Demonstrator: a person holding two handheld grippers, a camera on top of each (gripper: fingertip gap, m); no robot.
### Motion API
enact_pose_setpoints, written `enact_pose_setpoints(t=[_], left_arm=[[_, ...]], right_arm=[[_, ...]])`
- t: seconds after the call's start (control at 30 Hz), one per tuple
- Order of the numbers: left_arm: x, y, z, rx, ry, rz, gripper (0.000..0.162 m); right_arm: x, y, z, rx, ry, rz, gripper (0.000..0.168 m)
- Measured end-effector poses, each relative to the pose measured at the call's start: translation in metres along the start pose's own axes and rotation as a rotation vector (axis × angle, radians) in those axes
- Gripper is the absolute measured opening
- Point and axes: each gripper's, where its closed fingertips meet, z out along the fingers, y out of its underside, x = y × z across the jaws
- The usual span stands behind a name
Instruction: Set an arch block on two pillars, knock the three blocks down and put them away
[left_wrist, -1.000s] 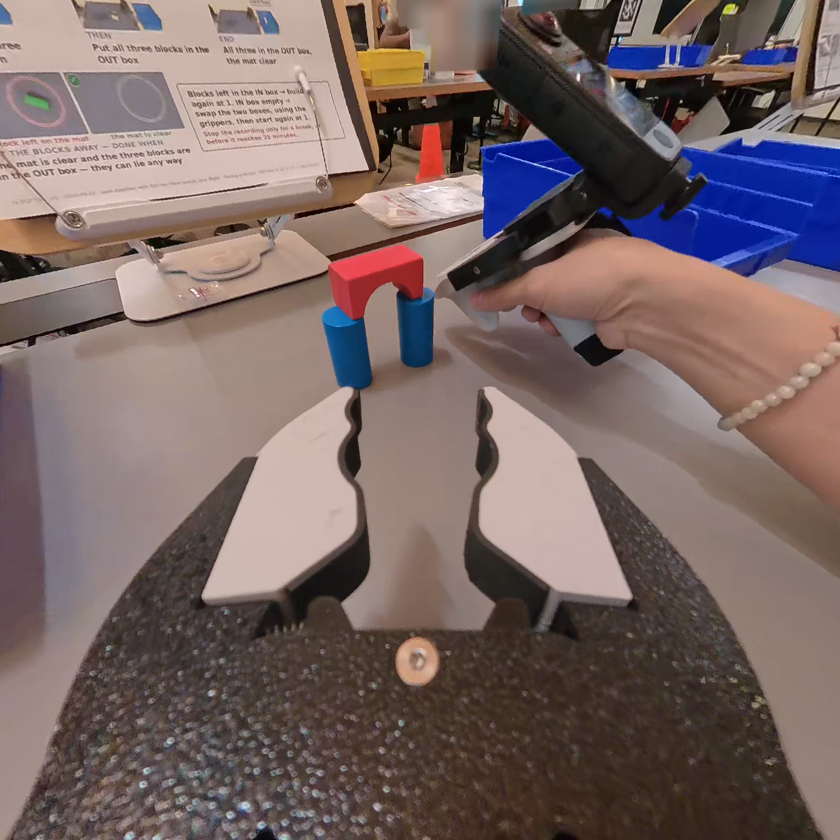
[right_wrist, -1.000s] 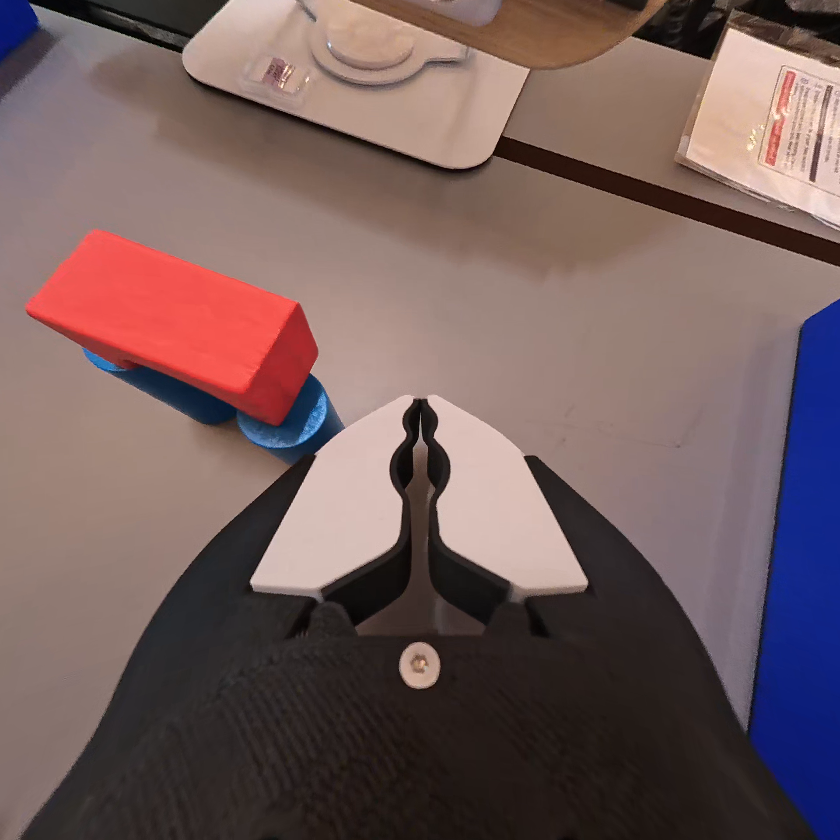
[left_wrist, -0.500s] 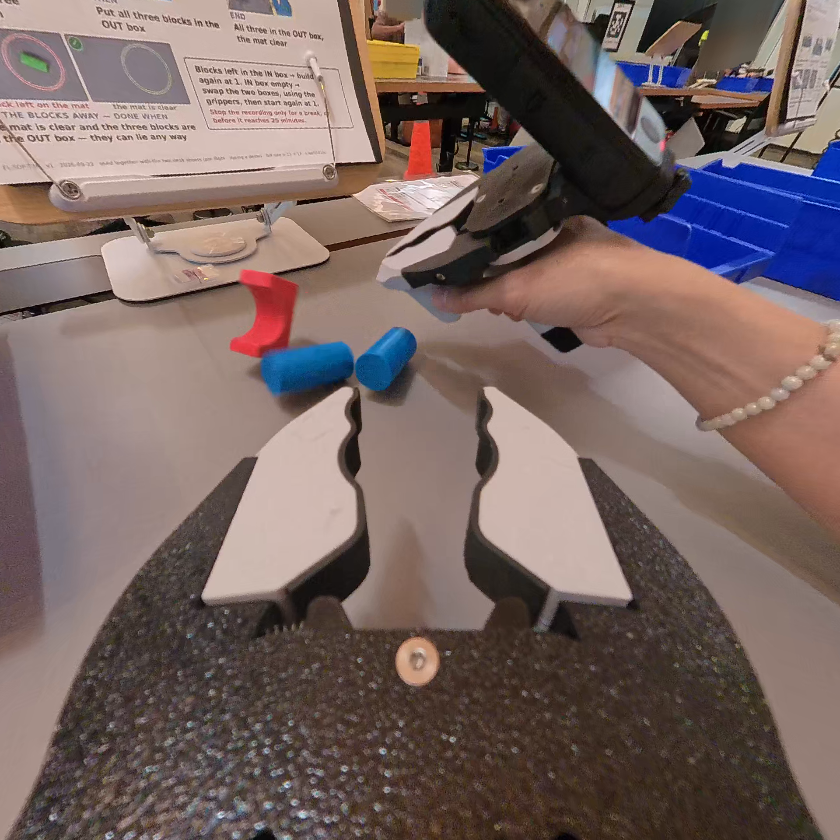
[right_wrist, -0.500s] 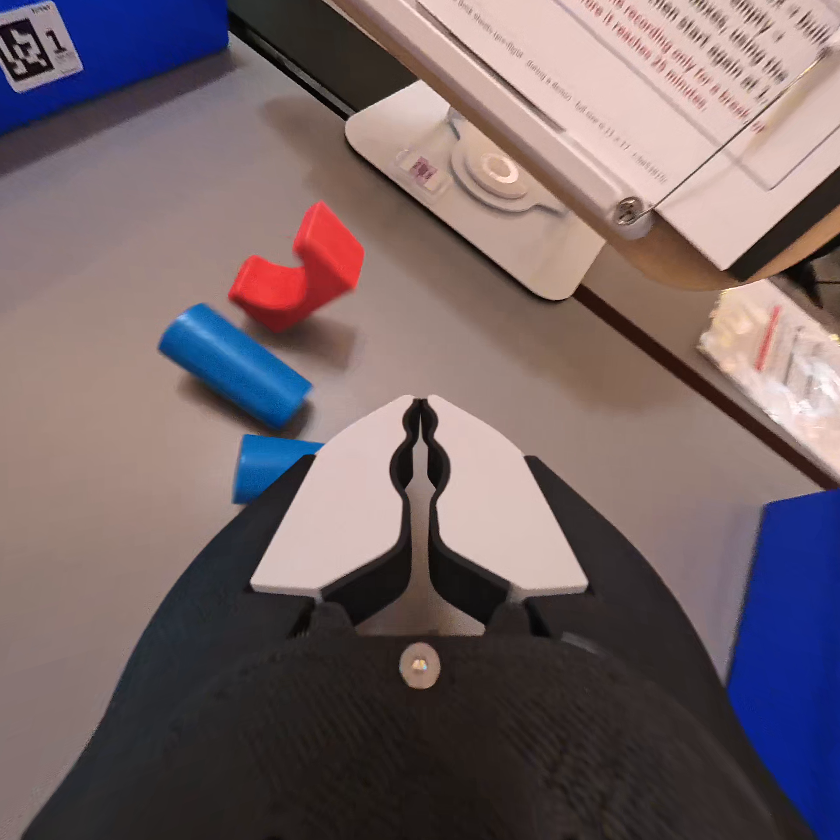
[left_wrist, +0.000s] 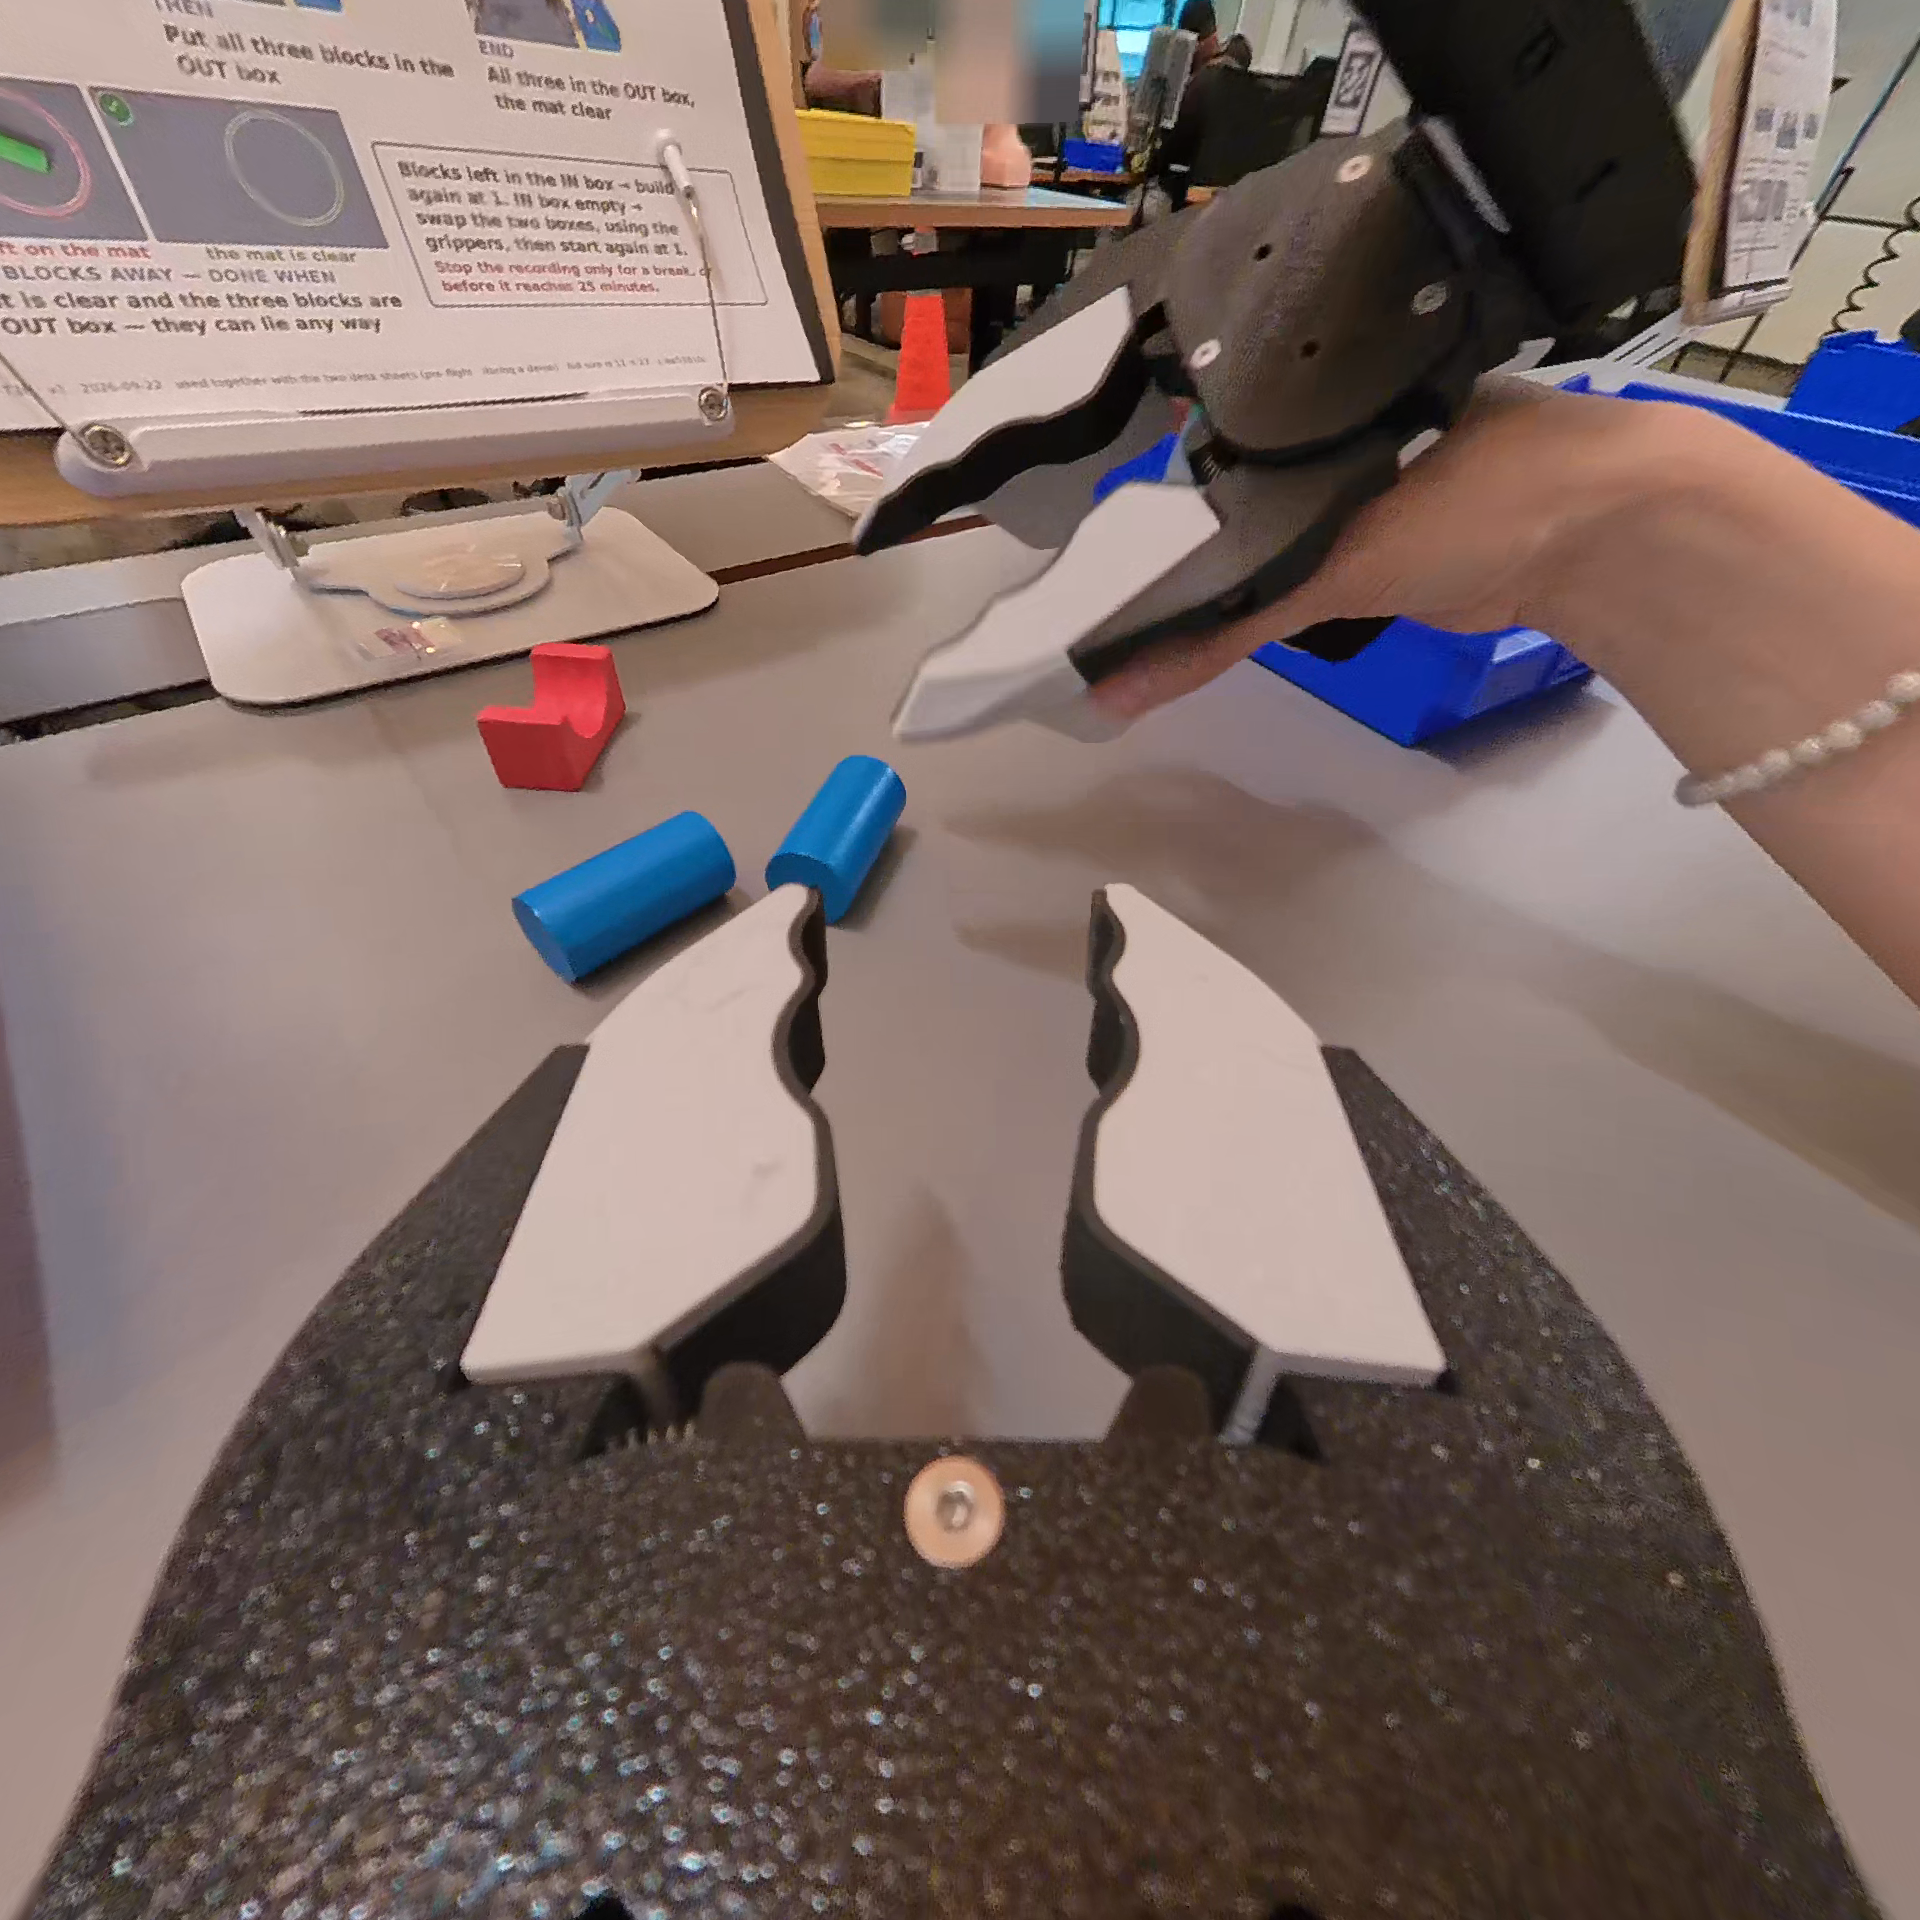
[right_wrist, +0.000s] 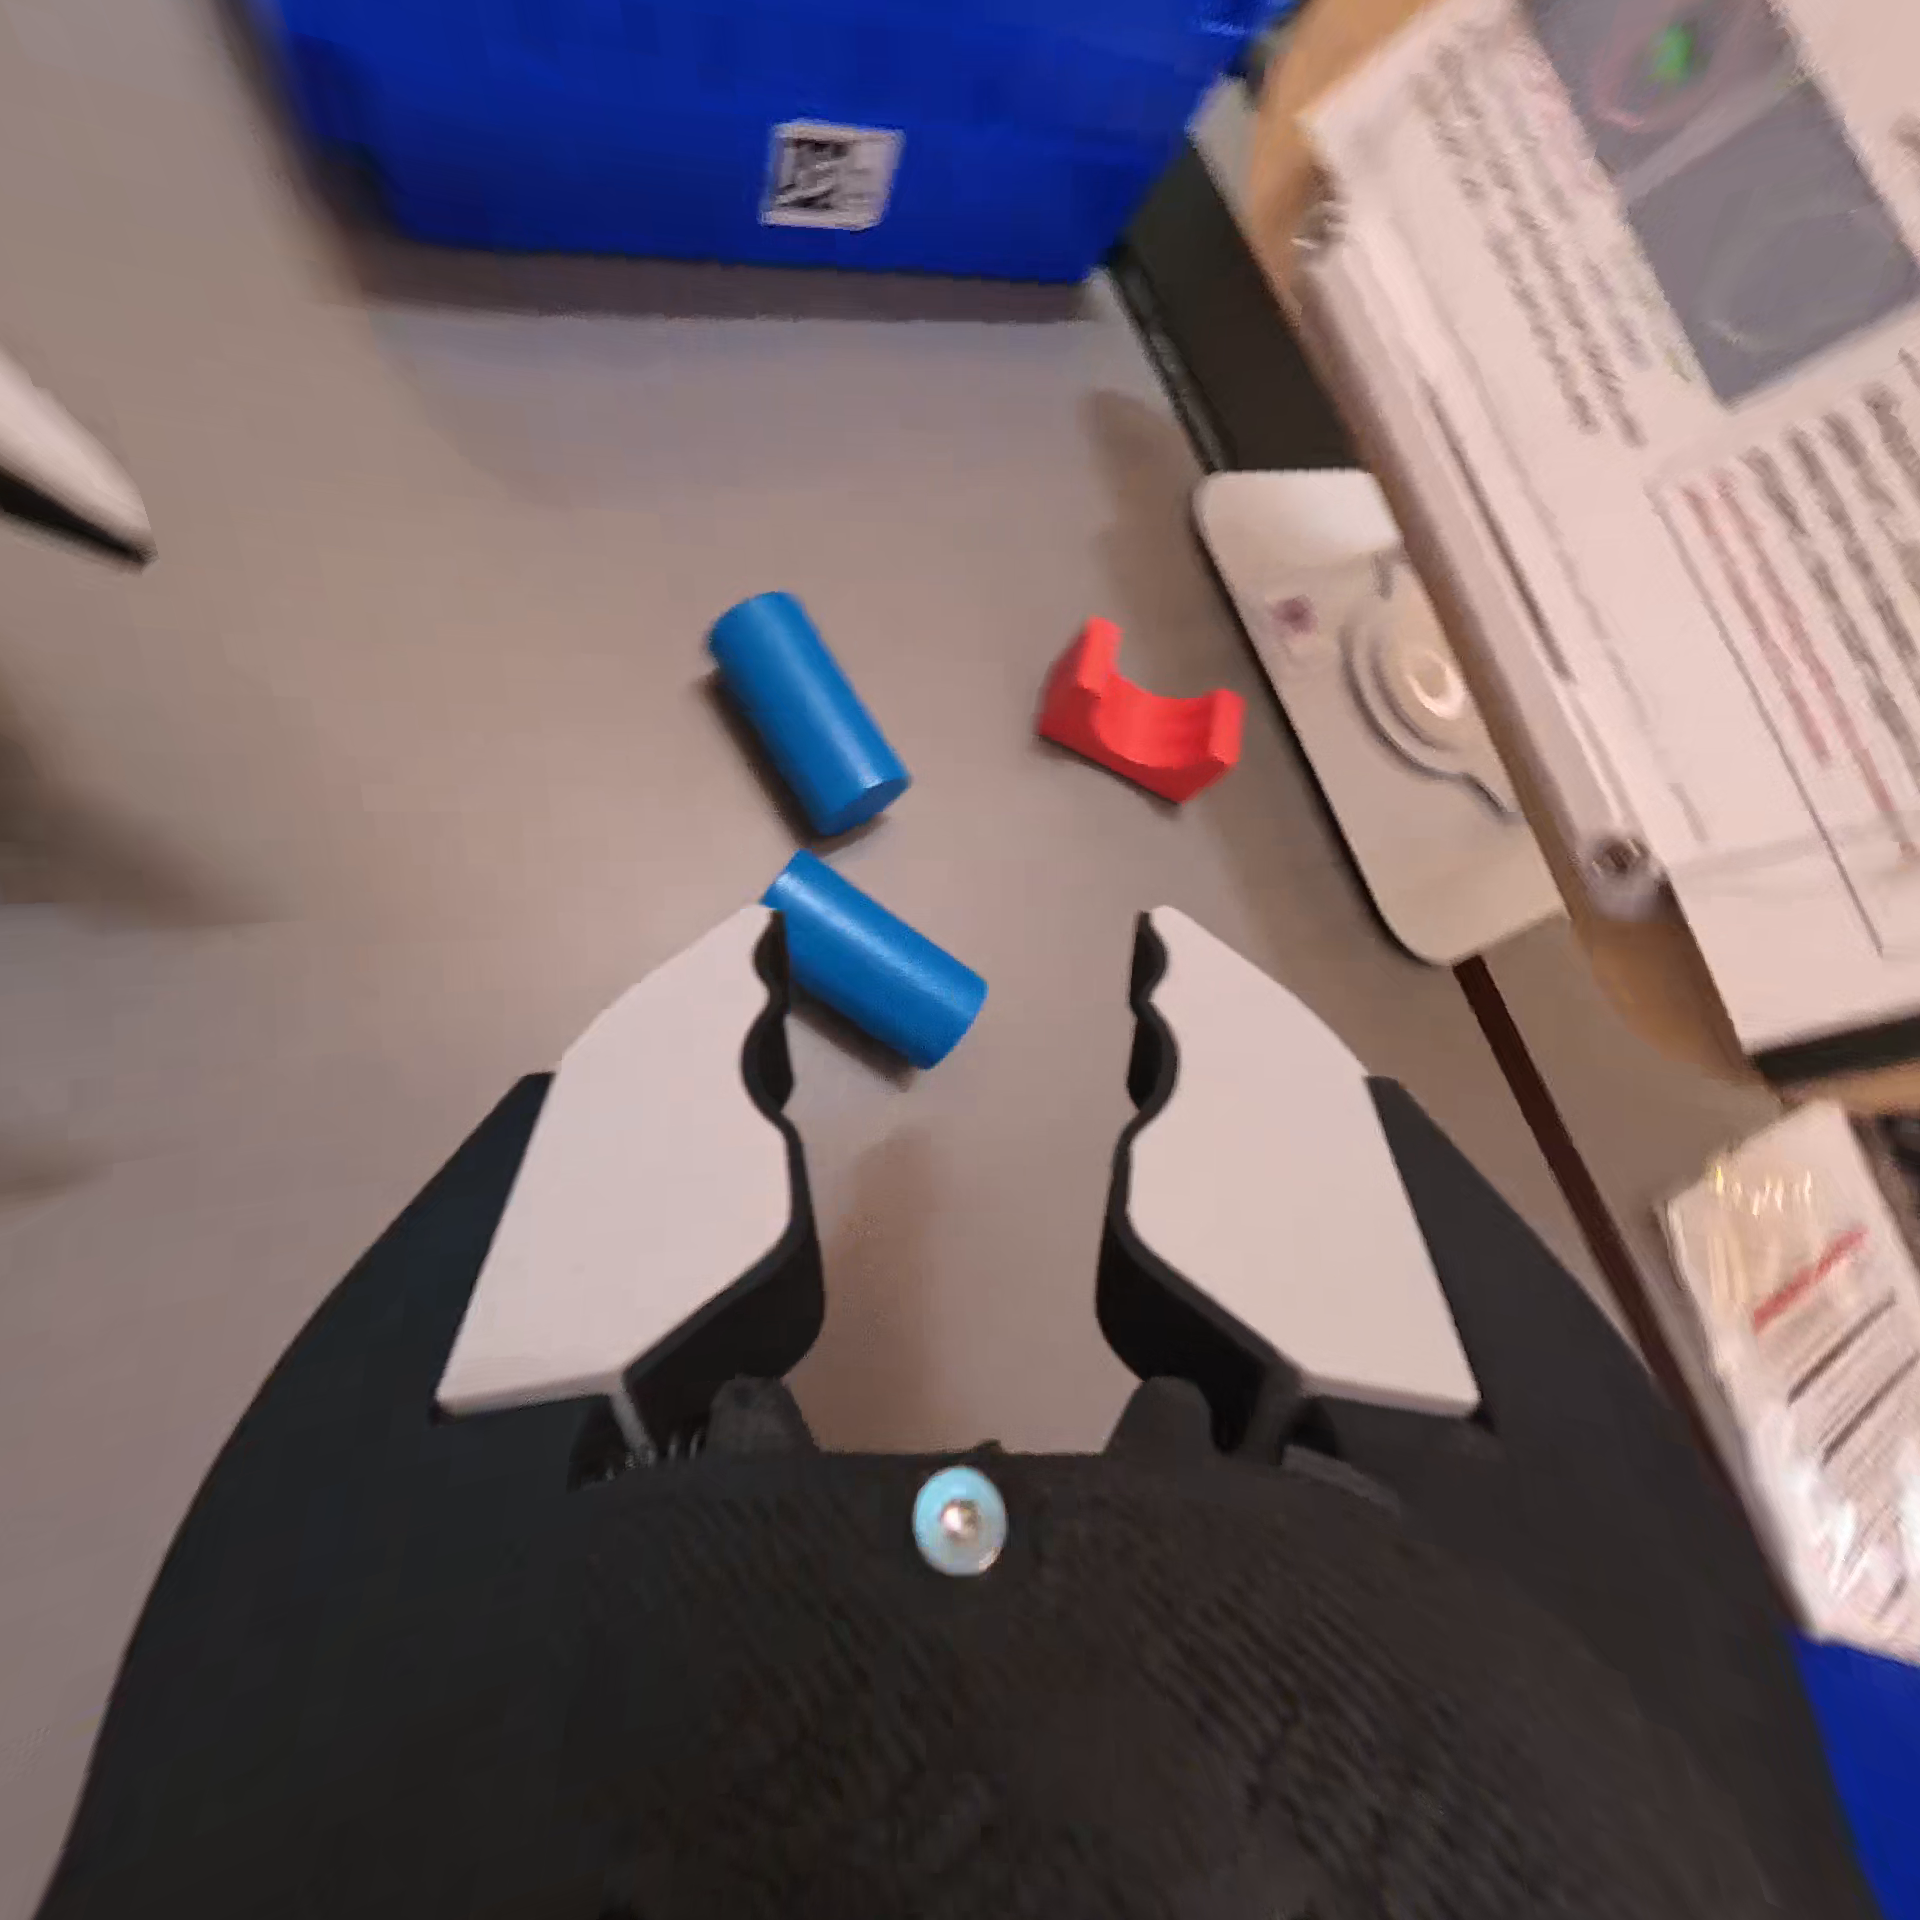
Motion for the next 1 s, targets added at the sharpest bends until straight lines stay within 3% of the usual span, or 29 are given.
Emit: enact_pose_setpoints(t=[0.03, 0.1, 0.3, 0.57, 0.87, 1.0], left_arm=[[0.002, -0.001, 0.000, 0.011, 0.011, 0.010, 0.048], [0.006, -0.002, -0.001, 0.037, 0.044, 0.040, 0.048], [0.020, -0.002, -0.004, 0.085, 0.155, 0.104, 0.049], [0.022, -0.004, -0.003, 0.158, 0.121, 0.118, 0.050], [0.023, -0.003, -0.004, 0.172, 0.119, 0.163, 0.050], [0.022, -0.003, -0.004, 0.171, 0.111, 0.172, 0.050]], right_arm=[[-0.006, 0.003, 0.002, -0.014, -0.040, -0.086, 0.072], [-0.016, 0.013, 0.007, -0.066, -0.115, -0.230, 0.083], [-0.016, 0.032, 0.013, -0.267, -0.311, -0.432, 0.080], [-0.014, 0.041, 0.031, -0.439, -0.461, -0.618, 0.075], [-0.019, 0.048, 0.047, -0.489, -0.608, -0.544, 0.072], [-0.030, 0.056, 0.051, -0.472, -0.683, -0.515, 0.052]])
